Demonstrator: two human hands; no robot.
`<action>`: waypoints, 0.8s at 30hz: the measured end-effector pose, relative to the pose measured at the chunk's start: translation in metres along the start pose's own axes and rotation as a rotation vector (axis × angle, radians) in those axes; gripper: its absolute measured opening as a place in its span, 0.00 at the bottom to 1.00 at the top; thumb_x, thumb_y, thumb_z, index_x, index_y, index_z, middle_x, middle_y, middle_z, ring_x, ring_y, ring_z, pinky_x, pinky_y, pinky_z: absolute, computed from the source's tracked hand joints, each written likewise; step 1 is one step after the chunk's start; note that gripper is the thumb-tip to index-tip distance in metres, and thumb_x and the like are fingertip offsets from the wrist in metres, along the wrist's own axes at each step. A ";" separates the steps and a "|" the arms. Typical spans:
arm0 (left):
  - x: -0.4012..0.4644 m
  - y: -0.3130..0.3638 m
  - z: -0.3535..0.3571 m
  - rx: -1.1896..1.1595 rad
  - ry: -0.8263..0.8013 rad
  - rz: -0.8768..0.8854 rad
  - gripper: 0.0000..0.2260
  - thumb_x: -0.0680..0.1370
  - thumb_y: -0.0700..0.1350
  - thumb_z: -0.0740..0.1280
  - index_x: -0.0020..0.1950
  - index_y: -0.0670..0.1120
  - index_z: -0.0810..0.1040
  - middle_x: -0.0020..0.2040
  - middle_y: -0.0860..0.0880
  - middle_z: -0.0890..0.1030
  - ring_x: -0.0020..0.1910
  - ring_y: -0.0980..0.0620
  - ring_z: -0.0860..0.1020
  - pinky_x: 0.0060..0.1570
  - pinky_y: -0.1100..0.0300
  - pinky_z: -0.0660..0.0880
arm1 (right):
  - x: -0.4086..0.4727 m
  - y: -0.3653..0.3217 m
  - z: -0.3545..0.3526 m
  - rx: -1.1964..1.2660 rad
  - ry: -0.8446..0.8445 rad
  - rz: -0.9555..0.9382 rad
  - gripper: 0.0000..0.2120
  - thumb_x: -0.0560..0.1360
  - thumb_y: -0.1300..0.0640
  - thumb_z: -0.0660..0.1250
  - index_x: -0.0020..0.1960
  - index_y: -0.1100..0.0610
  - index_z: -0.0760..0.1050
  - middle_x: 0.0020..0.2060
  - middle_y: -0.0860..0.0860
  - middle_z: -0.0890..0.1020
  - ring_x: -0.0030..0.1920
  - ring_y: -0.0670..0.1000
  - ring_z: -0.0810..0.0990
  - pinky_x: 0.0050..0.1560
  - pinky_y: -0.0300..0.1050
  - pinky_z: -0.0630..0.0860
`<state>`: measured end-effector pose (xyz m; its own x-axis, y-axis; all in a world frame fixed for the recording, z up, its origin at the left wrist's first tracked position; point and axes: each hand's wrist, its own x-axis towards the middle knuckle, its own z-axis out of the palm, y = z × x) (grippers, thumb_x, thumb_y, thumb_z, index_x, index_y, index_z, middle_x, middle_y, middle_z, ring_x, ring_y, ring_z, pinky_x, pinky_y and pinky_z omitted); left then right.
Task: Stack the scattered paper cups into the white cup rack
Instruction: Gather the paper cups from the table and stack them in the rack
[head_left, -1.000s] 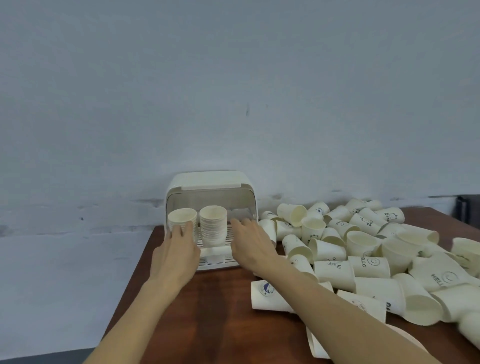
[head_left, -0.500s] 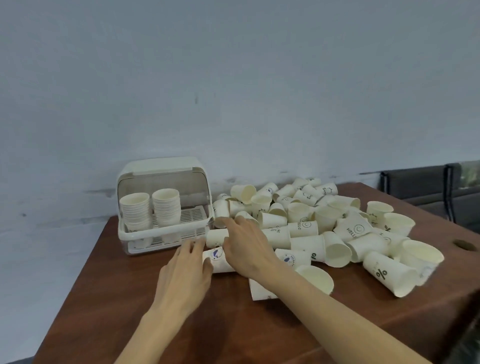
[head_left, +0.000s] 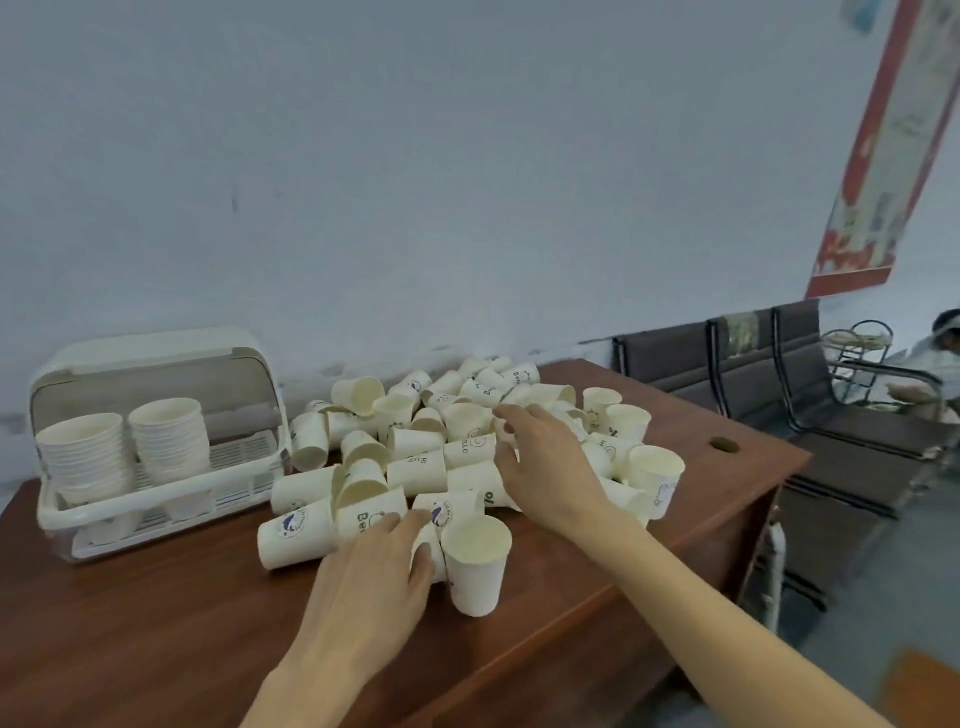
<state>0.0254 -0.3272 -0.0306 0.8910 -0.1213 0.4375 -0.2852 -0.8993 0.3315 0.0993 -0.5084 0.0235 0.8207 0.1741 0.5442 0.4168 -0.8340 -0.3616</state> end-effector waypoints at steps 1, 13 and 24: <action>0.001 0.005 0.002 -0.001 -0.011 0.015 0.16 0.80 0.53 0.55 0.68 0.58 0.67 0.50 0.58 0.74 0.50 0.53 0.76 0.48 0.53 0.74 | -0.003 0.011 -0.005 -0.018 -0.002 0.032 0.20 0.77 0.60 0.59 0.68 0.56 0.70 0.55 0.54 0.77 0.57 0.56 0.74 0.57 0.50 0.72; 0.014 0.034 0.034 0.101 -0.219 -0.004 0.09 0.80 0.52 0.53 0.53 0.56 0.72 0.46 0.55 0.78 0.50 0.52 0.77 0.49 0.54 0.73 | -0.061 0.105 -0.015 -0.188 -0.017 0.512 0.13 0.75 0.59 0.58 0.58 0.54 0.73 0.52 0.52 0.79 0.50 0.55 0.77 0.44 0.47 0.70; 0.013 0.044 0.046 0.160 -0.242 0.026 0.11 0.82 0.53 0.51 0.50 0.53 0.71 0.47 0.55 0.77 0.48 0.51 0.77 0.44 0.55 0.72 | -0.075 0.127 0.023 -0.282 -0.035 0.630 0.11 0.77 0.52 0.58 0.51 0.58 0.74 0.48 0.53 0.79 0.47 0.55 0.78 0.39 0.45 0.70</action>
<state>0.0408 -0.3879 -0.0484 0.9481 -0.2244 0.2251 -0.2666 -0.9471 0.1787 0.1000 -0.6157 -0.0808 0.8870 -0.3755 0.2688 -0.2574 -0.8853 -0.3874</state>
